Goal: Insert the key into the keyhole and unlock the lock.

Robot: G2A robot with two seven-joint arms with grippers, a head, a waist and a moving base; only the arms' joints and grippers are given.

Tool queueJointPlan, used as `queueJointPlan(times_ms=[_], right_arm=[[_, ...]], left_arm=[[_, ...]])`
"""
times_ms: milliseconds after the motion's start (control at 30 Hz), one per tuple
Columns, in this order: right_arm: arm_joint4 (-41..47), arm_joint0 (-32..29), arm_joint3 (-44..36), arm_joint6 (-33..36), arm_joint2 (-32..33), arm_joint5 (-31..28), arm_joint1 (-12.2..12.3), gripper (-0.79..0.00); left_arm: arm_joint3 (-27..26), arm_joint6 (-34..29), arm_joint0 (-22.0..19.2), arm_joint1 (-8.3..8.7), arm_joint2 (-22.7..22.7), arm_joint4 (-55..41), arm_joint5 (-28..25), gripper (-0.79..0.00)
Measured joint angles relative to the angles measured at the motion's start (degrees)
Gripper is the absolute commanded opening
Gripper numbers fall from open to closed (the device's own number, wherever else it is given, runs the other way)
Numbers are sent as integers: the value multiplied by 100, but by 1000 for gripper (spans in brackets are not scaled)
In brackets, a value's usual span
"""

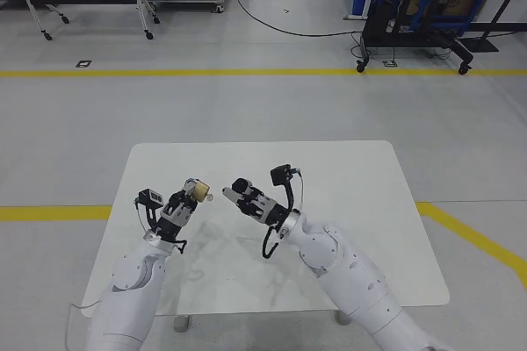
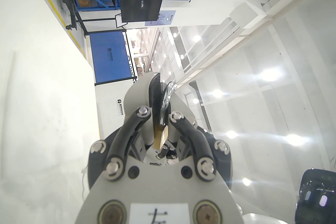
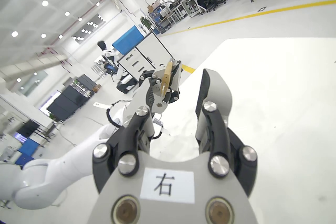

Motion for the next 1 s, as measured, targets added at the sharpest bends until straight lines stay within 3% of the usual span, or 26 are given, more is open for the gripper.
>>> queueJointPlan(times_ms=[267, 567, 667, 867, 1000], right_arm=[[786, 216, 443, 191, -257, -402, -112, -465], [1087, 310, 644, 302, -347, -530, -161, -493], [1193, 325, 699, 347, -373, -562, -176, -573], [1367, 342, 770, 425, -424, -572, -204, -631], [1479, 374, 838, 457, -449, -577, -224, -720]], left_arm=[[-19, 67, 15, -3, 62, 135, -116, -785], [-10, 113, 5, 5, 70, 224, -185, -785], [-4, 125, 0, 10, 70, 287, -231, -785], [7, 108, -5, 14, 96, 351, -297, -785], [14, 123, -8, 17, 109, 390, -334, -785]])
